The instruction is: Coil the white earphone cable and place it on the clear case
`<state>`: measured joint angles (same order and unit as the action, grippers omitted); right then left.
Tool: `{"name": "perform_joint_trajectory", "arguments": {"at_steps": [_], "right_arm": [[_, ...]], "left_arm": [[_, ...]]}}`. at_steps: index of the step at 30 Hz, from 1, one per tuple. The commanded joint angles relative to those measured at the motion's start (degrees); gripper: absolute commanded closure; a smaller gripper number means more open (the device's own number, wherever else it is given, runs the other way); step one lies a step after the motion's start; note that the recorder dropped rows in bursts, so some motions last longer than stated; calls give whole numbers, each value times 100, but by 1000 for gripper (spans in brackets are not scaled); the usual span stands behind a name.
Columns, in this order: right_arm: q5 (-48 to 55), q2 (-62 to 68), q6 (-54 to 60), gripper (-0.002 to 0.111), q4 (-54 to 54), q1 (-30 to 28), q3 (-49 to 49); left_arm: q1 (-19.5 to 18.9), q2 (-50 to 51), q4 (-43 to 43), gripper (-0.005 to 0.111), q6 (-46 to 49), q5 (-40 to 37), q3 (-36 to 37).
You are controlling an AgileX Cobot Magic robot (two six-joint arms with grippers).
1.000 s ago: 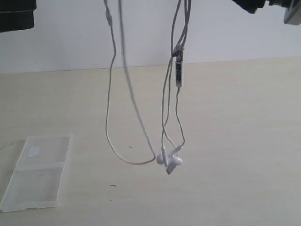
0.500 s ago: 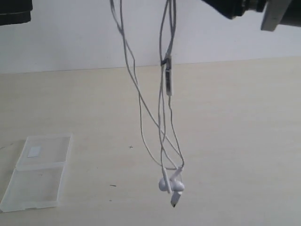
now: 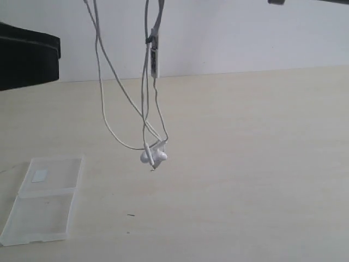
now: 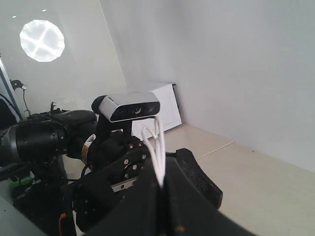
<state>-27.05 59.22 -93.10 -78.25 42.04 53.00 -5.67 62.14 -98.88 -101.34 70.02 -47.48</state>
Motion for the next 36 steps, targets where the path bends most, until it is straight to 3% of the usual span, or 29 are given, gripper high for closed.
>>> {"name": "perform_joint_trajectory", "arguments": {"at_steps": [1,10,15,29,36], "right_arm": [[-90,60,63,108,18,-11,55],[34,95,0,108,34,-11,55],[-16,397,98,108,381,-11,55],[-176,682,213,108,1020,-11,55],[-422,894,743,108,1810,-11,68]], "left_arm": [[110,-45,130,8,225,-5,78],[116,-33,81,8,246,-5,78],[569,262,340,8,246,-5,78],[573,321,315,8,1287,-222,78],[573,321,341,8,1299,-384,78]]}}
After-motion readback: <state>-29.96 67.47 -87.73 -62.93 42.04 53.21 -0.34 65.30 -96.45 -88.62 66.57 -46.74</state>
